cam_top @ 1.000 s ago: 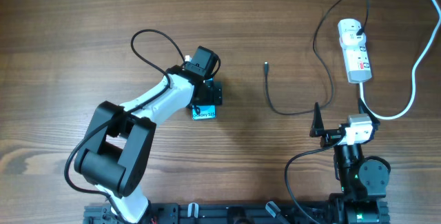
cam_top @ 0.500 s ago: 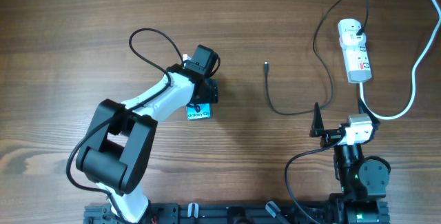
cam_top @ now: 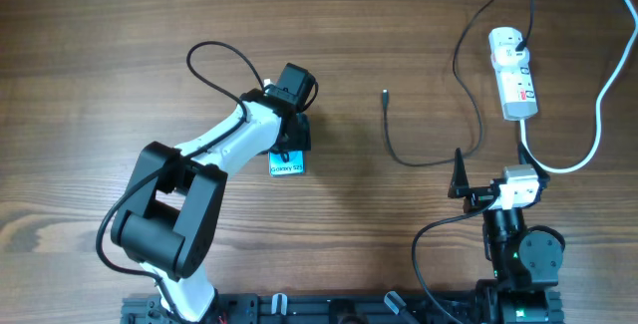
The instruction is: Plug charger to phone and switch on socket
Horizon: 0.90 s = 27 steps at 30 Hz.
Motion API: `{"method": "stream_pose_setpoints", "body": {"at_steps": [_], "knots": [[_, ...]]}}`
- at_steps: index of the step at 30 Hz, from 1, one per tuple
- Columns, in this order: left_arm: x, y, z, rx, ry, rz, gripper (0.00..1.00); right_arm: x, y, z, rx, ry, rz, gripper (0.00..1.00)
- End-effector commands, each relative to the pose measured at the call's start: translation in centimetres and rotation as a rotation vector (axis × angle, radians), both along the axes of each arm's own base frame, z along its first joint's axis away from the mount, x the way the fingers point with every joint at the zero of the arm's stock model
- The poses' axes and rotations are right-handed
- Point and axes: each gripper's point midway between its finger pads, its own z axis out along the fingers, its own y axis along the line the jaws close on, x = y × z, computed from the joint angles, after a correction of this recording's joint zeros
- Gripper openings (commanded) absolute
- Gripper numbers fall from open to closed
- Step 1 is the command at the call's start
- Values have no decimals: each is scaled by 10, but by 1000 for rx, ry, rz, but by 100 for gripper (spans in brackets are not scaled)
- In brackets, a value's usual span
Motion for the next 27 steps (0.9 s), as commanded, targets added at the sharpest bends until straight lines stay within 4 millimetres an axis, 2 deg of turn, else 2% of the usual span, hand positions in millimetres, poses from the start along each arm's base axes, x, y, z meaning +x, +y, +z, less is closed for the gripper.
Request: {"method": "stream_pose_setpoints", "body": {"at_steps": [1,4,12,15,18,23,27], "knots": [[-18,-13,-3,-70,94,-4,63,0,-3,2,8,-9,-13,100],[-8,-18,31,-95,45,-8,63,0,-3,2,8,-9,-13,100],[-1,-21,129,-159,-82,-16,62,0,-3,2,8,-9,-13,100],[-9,-29,167,-239,-112,-36,62,0,-3,2,8,-9,-13,100],[-29,-45,205,-390,-123,-86,63,0,-3,2,8,-9,-13,100],[-60,-66,243,-589,-101,-161,62,0,-3,2,8,-9,-13,100],[-67,-66,247,-613,-77,-135,61,0,-3,2,8,-9,-13,100]]}}
